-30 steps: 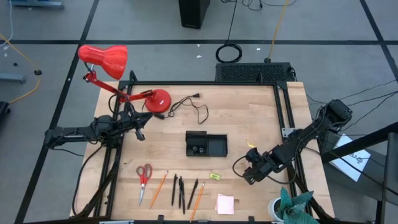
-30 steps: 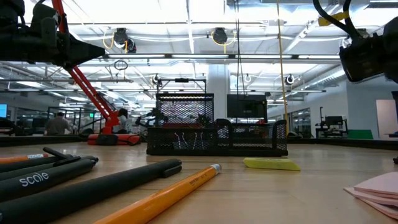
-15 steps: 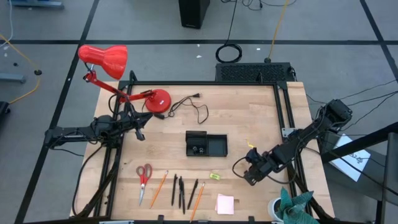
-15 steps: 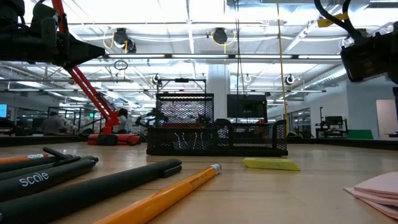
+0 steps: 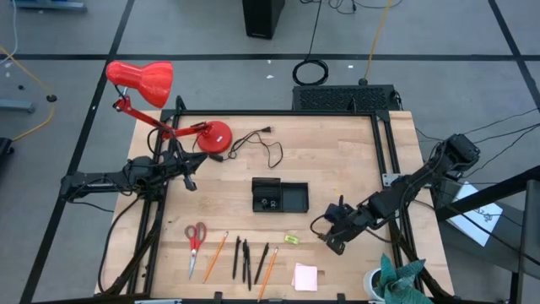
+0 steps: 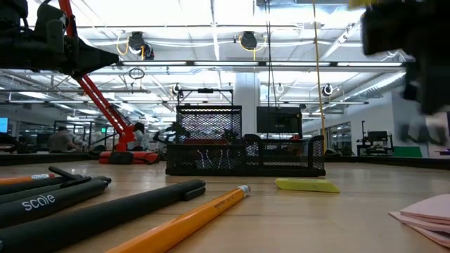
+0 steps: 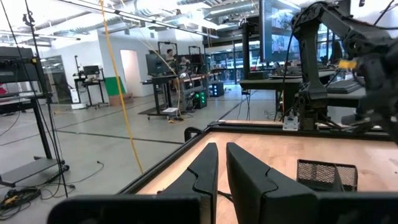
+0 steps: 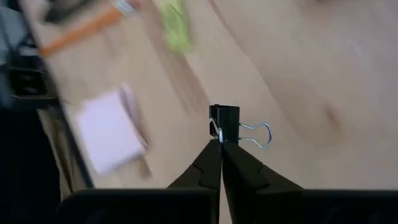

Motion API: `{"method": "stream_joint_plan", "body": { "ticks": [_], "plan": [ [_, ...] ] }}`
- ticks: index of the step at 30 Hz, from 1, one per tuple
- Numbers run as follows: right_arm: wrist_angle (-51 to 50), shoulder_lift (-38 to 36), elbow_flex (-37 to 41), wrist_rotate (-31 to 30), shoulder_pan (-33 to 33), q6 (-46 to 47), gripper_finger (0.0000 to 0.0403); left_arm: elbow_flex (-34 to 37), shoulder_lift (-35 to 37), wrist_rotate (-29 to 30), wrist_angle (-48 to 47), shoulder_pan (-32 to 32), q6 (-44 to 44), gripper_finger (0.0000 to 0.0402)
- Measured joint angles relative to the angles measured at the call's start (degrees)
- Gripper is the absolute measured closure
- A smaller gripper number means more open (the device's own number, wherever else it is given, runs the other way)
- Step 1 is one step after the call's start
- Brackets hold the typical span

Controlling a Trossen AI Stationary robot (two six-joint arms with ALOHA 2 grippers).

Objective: Pick and place office supplies into organizer
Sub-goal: Put the black binder clip into the desk organizer

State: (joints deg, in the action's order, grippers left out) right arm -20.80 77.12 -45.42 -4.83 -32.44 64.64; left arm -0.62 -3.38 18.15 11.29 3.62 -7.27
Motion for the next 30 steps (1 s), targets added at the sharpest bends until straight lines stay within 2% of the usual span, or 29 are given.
{"method": "stream_joint_plan", "body": {
  "ticks": [7, 12, 19, 21, 30],
  "plan": [
    [0.9, 1.0, -10.2, -5.3, 4.3, -21.5, 0.0402, 0.0, 0.0, 0.0, 0.0, 0.0, 0.0, 0.0362],
    [1.2, 5.9, -17.4, -6.4, 7.5, -36.7, 0.0402, 0.0, 0.0, 0.1, 0.0, 0.0, -0.1, 0.0362],
    [7.9, 14.4, -18.8, -20.8, 9.9, -56.9, 0.0402, 0.0, 0.0, 0.4, 0.0, 0.0, -0.1, 0.0362],
    [9.7, 16.5, -18.8, -22.4, 10.4, -60.5, 0.0403, 0.0, 0.0, 0.4, -0.1, 0.0, -0.1, 0.0362],
    [20.3, 25.7, -18.8, -18.9, 14.3, -66.4, 0.0403, 0.0, 0.0, 0.5, -0.7, 0.0, 0.0, 0.0362]
  ]
}}
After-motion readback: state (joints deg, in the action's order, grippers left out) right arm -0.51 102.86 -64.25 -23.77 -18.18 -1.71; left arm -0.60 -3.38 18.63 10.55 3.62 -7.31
